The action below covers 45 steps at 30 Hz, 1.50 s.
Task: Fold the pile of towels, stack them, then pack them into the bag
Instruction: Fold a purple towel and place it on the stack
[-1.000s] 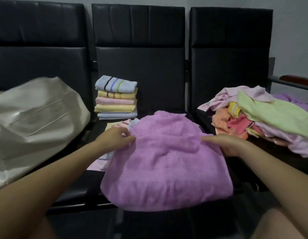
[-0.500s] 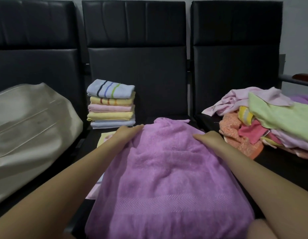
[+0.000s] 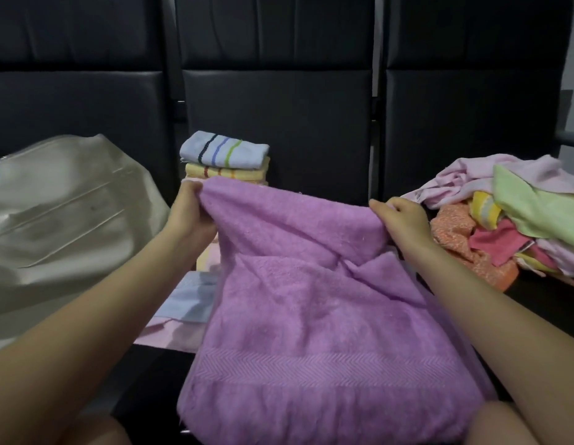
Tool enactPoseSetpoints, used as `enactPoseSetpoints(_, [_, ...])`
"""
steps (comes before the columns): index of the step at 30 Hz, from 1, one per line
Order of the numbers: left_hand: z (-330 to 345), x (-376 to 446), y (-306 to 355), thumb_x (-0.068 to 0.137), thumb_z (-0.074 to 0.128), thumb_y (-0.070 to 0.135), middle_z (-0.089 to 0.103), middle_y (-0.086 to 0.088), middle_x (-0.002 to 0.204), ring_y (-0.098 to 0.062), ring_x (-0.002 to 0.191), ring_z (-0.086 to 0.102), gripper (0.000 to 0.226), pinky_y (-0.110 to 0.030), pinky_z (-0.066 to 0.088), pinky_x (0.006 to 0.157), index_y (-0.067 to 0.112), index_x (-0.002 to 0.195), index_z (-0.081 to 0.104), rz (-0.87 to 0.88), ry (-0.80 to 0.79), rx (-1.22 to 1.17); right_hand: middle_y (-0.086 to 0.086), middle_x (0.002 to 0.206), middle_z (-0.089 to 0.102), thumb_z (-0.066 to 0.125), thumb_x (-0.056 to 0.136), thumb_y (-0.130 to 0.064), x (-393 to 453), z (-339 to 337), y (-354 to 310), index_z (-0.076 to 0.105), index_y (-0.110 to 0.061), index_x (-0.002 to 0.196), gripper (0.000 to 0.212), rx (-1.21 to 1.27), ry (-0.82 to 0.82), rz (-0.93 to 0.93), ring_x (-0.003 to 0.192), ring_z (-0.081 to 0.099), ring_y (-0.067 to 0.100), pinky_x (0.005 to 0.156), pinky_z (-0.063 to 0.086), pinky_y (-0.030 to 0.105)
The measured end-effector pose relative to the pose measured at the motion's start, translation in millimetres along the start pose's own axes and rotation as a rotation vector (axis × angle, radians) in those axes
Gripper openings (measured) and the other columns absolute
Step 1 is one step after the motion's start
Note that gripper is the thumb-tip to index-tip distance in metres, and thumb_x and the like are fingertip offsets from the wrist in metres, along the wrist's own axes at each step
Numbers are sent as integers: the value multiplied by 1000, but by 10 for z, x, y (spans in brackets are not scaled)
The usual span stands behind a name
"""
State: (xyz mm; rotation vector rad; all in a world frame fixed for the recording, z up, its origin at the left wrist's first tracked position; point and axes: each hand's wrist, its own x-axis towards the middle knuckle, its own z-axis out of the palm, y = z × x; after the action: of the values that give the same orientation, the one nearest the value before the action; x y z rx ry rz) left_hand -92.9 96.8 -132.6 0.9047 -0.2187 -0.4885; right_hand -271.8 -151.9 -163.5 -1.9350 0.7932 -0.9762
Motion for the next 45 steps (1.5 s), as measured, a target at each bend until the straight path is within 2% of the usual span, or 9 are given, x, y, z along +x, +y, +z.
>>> enactPoseSetpoints(4, [-86,-168,80,95,34,6,61,2,54,-5,54,62,26,-16,49,50,11,81,54,-20,34,88,-7,67,56,63,92,-26,-120,-21,-233,49,-16,64,33,401,-17,-13,66,52,6,65,43,22])
enactPoseSetpoints(8, [-330,-93,35,92,54,18,71,-8,84,-15,68,67,12,-26,57,67,13,89,65,-40,105,423,-1,55,37,62,92,-23,-248,-12,-406,40,-17,60,40,556,-220,48,53,36,9,52,30,23])
enactPoseSetpoints(14, [-624,-44,-157,87,62,52,33,-1,46,-17,52,32,59,-32,27,55,17,44,42,102,-260,1827,-4,69,55,60,92,-43,-543,91,-355,55,-20,65,36,-322,-834,232,62,50,10,51,39,23])
enactPoseSetpoints(21, [-508,88,-342,93,56,44,65,-6,78,-22,78,58,37,-34,41,70,15,73,67,165,-126,1821,3,60,43,58,90,-39,-319,190,-78,39,-17,56,45,-333,-303,28,61,42,19,58,32,32])
enactPoseSetpoints(25, [-335,278,-474,94,52,45,65,-4,77,-20,79,58,37,-31,41,67,15,77,63,72,-24,1571,14,105,66,54,88,-38,-41,171,291,67,-12,92,30,-459,-81,102,103,58,35,82,45,35])
enactPoseSetpoints(29, [-196,524,-590,84,61,60,63,-6,85,-23,83,58,50,-32,44,72,10,84,67,-60,33,1380,23,134,50,54,89,-53,134,110,533,58,-4,125,61,-580,-123,319,125,44,40,95,40,38])
enactPoseSetpoints(33, [-226,683,-699,83,61,55,67,-10,105,-26,95,59,36,-31,44,85,18,84,66,-19,115,1357,7,72,61,65,85,-42,233,142,640,60,-15,61,36,-386,-194,293,80,58,28,72,42,35])
enactPoseSetpoints(36, [-255,698,-581,76,43,52,68,-10,110,-33,107,58,42,-45,40,104,23,92,69,143,279,1167,7,69,58,69,84,-20,303,183,633,60,-10,70,19,-141,-108,266,73,55,24,62,39,30])
enactPoseSetpoints(45, [-532,482,-672,85,56,4,60,1,79,-19,80,57,17,-28,40,72,19,78,53,190,84,1413,23,115,66,70,84,-9,547,152,752,66,6,115,35,-105,42,451,108,62,34,92,47,37])
